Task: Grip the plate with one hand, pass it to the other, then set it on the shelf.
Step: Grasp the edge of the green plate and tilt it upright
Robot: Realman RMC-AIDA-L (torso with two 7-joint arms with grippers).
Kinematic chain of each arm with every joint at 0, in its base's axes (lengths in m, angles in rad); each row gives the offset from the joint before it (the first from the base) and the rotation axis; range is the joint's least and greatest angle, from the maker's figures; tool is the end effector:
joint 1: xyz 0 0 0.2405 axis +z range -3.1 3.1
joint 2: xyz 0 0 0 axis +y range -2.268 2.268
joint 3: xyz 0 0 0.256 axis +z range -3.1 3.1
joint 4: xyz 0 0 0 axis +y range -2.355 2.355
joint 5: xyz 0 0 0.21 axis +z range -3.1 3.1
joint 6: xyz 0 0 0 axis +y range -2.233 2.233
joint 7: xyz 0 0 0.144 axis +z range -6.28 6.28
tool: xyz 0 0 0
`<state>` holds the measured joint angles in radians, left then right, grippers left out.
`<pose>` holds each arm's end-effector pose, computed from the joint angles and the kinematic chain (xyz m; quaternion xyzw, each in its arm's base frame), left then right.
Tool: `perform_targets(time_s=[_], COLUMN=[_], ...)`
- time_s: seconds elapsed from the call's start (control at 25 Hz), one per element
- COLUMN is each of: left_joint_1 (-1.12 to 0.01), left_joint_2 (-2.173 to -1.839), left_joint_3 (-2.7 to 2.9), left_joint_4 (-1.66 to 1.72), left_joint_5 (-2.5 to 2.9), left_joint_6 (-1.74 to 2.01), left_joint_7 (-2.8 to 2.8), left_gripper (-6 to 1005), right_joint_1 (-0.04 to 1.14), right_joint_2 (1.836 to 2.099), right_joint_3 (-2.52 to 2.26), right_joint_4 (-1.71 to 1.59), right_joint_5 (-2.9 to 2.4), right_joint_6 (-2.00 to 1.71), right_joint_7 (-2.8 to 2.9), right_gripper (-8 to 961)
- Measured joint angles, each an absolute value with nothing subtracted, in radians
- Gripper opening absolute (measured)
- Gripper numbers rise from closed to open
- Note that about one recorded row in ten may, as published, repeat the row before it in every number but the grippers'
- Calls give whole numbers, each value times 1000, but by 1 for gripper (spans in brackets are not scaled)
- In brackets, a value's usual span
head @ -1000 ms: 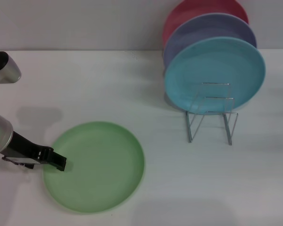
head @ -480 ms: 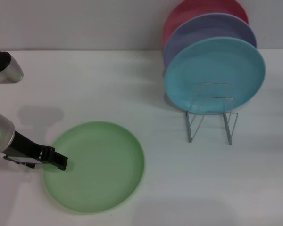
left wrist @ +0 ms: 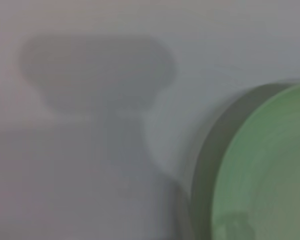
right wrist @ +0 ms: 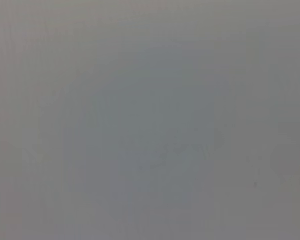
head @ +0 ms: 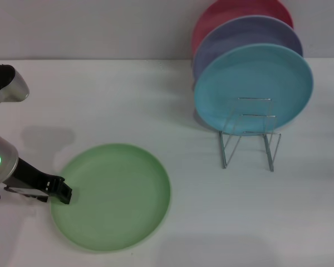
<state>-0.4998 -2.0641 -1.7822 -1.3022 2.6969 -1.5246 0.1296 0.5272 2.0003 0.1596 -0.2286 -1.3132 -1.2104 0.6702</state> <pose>-0.2412 0.3408 0.0117 -0.7660 -0.5701 0.1699 0.2436 0.3776 0.3517 0.1333 -0.5254 0.2807 0.4037 0.6944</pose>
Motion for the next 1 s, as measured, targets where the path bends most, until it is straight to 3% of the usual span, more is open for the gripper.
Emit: perform_targets(time_s=[0.2, 0.44, 1.0], left_joint_1=[-500, -501, -499], left_joint_2=[-2065, -2063, -2062], left_joint_3=[-1782, -1777, -1766], left_joint_4=[-1311, -1311, -1303], left_joint_5=[2697, 2698, 2712], left_joint_6=[-1525, -1523, -1508], left_joint_7=[130, 130, 131], left_gripper=[439, 443, 292], right_joint_1=[528, 527, 527], right_joint_2=[2000, 2000, 2000], right_joint_3=[160, 160, 160], right_joint_4=[-227, -226, -225], right_joint_5=[-1313, -1313, -1313], right_joint_6=[-1210, -1210, -1213], right_joint_7=[670, 670, 671], right_gripper=[716, 715, 716])
